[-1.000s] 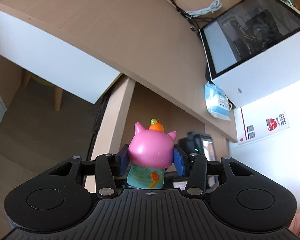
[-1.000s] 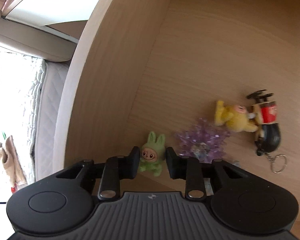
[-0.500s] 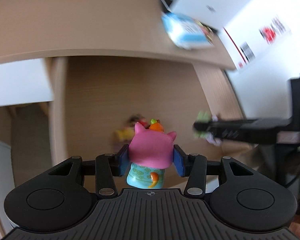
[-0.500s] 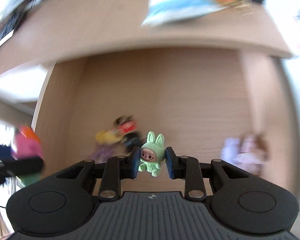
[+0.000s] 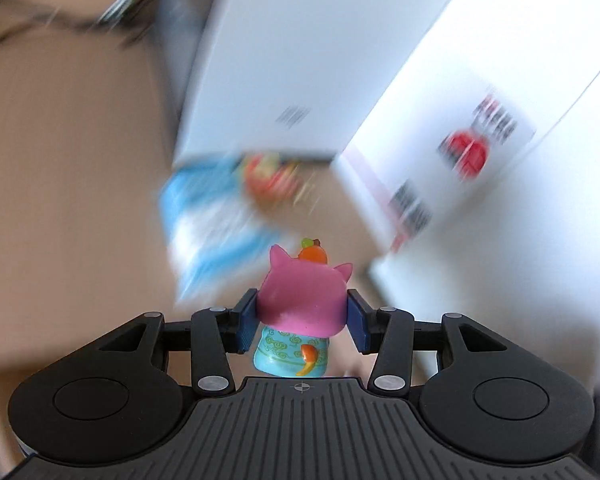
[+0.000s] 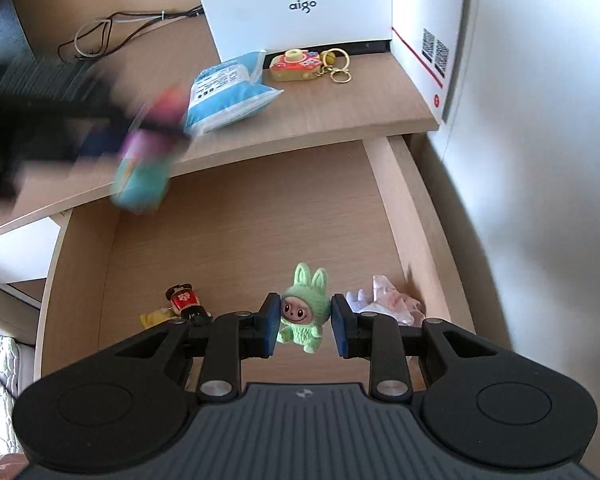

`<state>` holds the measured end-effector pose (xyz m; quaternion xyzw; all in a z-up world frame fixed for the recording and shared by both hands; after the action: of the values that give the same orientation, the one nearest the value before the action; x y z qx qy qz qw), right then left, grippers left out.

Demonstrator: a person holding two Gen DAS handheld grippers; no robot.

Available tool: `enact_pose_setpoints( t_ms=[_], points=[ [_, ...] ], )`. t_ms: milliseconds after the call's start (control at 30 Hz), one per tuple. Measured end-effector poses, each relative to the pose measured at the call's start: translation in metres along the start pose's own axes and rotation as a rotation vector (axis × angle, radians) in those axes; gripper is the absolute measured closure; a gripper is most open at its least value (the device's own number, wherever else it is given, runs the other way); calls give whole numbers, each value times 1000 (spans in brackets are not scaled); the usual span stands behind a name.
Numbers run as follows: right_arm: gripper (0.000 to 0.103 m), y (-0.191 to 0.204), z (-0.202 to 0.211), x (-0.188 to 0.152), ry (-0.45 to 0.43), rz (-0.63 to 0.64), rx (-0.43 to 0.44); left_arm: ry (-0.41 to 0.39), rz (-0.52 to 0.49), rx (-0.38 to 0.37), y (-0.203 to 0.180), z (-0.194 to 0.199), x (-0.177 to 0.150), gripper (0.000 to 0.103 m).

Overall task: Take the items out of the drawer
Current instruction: 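Place the pink figure on the desktop with the left tool while the right tool carries the green bunny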

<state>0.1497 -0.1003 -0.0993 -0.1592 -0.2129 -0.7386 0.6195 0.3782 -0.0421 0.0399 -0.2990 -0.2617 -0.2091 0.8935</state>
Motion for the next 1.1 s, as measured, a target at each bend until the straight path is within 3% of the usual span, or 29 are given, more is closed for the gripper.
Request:
enact_pose_setpoints(
  t_ms=[100, 167, 367, 467, 533, 700, 833, 967, 1100],
  points=[
    [76, -4, 5, 3, -26, 10, -6, -53, -50, -3, -20, -31, 32, 53],
    [76, -5, 9, 4, -46, 28, -17, -58, -85, 51, -26, -55, 42, 52],
    [76, -17, 23, 4, -91, 66, -72, 43, -159, 251, -14, -119, 38, 51],
    [76, -24, 23, 2, -89, 60, -86, 36, -188, 268, -16, -123, 37, 50],
    [76, -29, 21, 3, -84, 48, -88, -3, -168, 229, -19, -114, 39, 51],
    [76, -30, 22, 6, -106, 34, -70, -206, -81, 122, -21, -57, 53, 51],
    [76, -32, 26, 20, -158, 10, -47, -274, 27, 66, -4, -1, 40, 53],
    [76, -33, 21, 50, -232, -1, -52, -260, 95, 49, 22, 45, -4, 53],
    [76, -32, 7, 92, -298, 22, -104, -158, 192, 76, 72, 79, -57, 53]
  ],
)
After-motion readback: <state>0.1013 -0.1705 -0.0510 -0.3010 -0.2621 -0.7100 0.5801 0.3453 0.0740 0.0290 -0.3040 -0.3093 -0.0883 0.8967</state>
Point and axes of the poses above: each gripper's, at about its wrist camera, not at the fingertips, and z roughly against the way its jaws point, y to its left, x to its top, the point moved 3 cm from there along -z, roughly the way its jaws point, and after that the axes turned 2 degrees about -x, right-handed, at the moved point
